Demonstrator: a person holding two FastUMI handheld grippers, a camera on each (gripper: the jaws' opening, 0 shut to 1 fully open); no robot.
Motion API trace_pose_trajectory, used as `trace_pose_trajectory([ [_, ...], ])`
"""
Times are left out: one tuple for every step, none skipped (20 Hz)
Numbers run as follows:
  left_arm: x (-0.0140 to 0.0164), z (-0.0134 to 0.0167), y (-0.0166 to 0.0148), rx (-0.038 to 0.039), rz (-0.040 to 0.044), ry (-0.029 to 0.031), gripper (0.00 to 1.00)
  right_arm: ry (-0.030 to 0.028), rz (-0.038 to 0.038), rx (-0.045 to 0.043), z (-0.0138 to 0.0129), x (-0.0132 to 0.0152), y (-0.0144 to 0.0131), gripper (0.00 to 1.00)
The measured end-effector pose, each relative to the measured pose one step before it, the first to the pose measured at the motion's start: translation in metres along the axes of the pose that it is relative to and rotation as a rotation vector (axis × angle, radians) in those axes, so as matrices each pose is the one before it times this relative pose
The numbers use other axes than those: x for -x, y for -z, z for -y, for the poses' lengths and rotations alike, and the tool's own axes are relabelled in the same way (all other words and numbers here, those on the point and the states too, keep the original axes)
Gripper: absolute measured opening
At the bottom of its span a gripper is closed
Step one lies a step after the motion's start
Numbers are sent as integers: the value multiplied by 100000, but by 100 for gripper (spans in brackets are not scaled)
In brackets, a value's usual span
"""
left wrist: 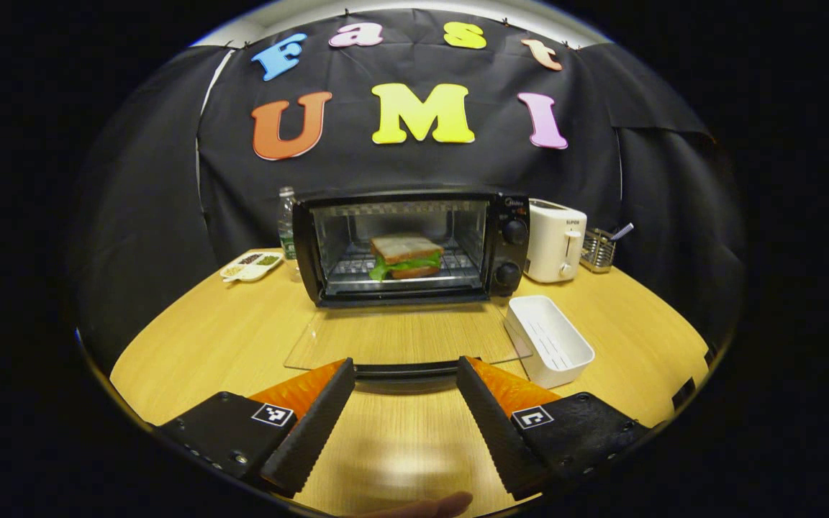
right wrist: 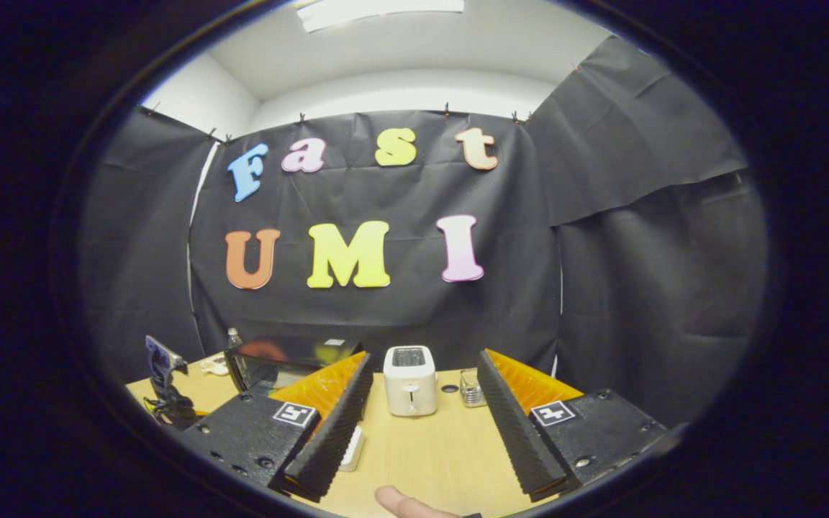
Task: Open the electric oven with the left hand, put the food in, and close the electric oven.
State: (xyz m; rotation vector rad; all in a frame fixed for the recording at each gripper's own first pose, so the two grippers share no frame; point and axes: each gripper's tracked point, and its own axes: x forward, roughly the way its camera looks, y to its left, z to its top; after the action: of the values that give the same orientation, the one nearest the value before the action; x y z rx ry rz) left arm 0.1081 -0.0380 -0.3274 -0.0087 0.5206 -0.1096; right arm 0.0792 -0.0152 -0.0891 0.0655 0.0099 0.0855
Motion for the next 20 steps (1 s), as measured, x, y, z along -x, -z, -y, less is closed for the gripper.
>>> trace_pose_trajectory([
  [-417,387,778,427,-2820,300,95,876,-753,-156,578,-143,393,93],
  [-483,383,516,310,-1743,852,95,785,-24,75,421,-33,61,94],
  [-473,414,369,337,-1488,697,95,559,-27,505,404,22,152,94],
  [-444,260,312,500,-1634,175,95,189,-67,414,279,20,79,94],
  [-454,71,286,505,-1538,-25,95,-40,-74,97,121,3,110,94],
  [-462,164,183,322,-1173,311,95,-336,-605,77,140,91,211,94],
  [-488,115,282,528,-1354,108,95,-17,-557,84,242,41,-4,94],
  [-364,-63,380,657,-1925,-561,95,114,-695,234,310,-38,-14,94],
  [-314,-85,866,418,-1671,-1330,95,-3,-437,424,291,-11,80,94],
  [-401,-444,-517,103,-777,-1538,95,321,-454,495,136,78,-85,94],
  [-295,-481,90,21,-630,-2211,95,479,-271,426,303,28,-4,94],
  [-224,67,101,674,-1164,317,95,271,62,162,159,132,-82,94],
  [-7,-21,-54,328,-25,-2,95,-136,171,-40,45,3,-131,94],
  [12,-47,-272,-120,921,49,95,198,278,-420,147,-5,21,94],
  [-20,-25,-316,-716,1178,86,95,706,-980,-304,178,-74,167,94],
  [-38,41,68,-332,-573,-95,95,243,-1305,-242,121,-134,522,94],
  [69,-35,33,-255,-580,2,95,-228,-1369,-409,8,-24,268,94],
  [109,50,-240,-408,147,76,95,-604,-649,-527,-229,-47,129,94],
  [96,4,-132,-81,217,-5,95,-448,-257,-347,-88,-50,22,94],
  [86,78,-103,-143,264,-125,95,47,-178,119,97,-74,6,94],
])
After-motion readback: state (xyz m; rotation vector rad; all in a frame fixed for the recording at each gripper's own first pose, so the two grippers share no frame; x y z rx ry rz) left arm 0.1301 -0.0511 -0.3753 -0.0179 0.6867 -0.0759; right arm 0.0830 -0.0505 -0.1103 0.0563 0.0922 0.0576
